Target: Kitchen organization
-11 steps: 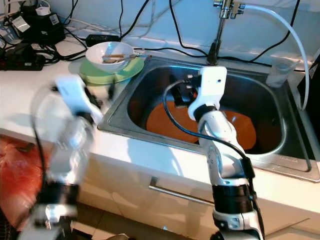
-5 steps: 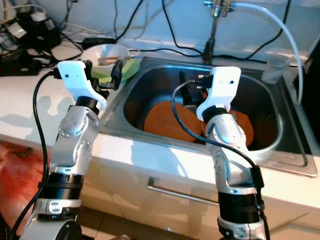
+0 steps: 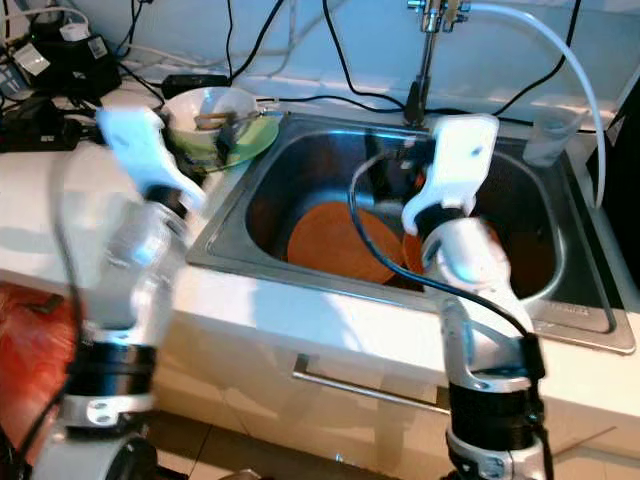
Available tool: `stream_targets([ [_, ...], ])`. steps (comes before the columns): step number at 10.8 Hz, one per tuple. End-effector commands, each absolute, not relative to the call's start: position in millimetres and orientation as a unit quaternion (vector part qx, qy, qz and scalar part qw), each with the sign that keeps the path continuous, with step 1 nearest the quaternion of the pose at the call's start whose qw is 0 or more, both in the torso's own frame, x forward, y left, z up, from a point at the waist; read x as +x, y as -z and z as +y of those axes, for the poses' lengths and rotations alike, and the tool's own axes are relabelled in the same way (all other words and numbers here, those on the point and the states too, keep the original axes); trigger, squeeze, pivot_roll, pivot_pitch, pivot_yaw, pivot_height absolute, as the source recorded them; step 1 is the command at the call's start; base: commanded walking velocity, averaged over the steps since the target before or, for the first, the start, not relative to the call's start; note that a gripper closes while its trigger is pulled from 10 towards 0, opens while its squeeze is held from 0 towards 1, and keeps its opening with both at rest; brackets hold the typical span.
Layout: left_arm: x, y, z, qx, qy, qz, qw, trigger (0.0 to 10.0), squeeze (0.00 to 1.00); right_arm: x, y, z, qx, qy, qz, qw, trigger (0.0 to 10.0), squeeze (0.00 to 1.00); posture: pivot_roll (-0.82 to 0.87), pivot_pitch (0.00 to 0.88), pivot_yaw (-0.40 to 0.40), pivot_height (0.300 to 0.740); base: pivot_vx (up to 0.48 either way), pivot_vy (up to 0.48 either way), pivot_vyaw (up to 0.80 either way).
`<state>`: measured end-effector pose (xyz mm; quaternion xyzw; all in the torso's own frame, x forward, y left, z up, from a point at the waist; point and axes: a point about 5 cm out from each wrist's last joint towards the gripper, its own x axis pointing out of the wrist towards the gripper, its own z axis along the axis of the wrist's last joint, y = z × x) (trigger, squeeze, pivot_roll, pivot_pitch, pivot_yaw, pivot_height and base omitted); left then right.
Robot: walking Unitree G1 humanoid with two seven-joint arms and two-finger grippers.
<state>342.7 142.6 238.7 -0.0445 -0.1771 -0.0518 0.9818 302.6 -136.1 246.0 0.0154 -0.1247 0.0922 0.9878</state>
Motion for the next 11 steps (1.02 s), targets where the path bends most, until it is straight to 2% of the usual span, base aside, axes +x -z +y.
stream_targets([
  [1,342.1,-243.2,145.8,-0.046,0.050,-0.174,0.982,10.0,0.00,300.2,-253.8,-132.8,0.009,-0.099,-0.134,0.986,10.0,0.00,-0.07,0.000,0.051,0.740,0.000,0.000,0.00],
  [4,340.0,-232.9,146.1,-0.048,0.046,-0.150,0.986,10.0,0.00,297.6,-250.6,-129.9,0.011,-0.102,-0.126,0.987,10.0,0.00,-0.07,0.000,0.053,0.740,0.095,0.000,0.00],
  [10,341.0,-244.2,143.1,-0.059,0.056,-0.157,0.984,10.0,0.00,296.3,-251.4,-129.7,0.012,-0.100,-0.121,0.988,10.0,0.00,-0.07,0.000,0.057,0.740,0.430,0.000,0.00],
  [11,340.4,-244.0,141.6,-0.065,0.060,-0.156,0.984,10.0,0.00,296.2,-250.6,-129.8,0.011,-0.100,-0.119,0.988,10.0,0.00,-0.07,0.000,0.056,0.740,0.000,0.000,0.00],
])
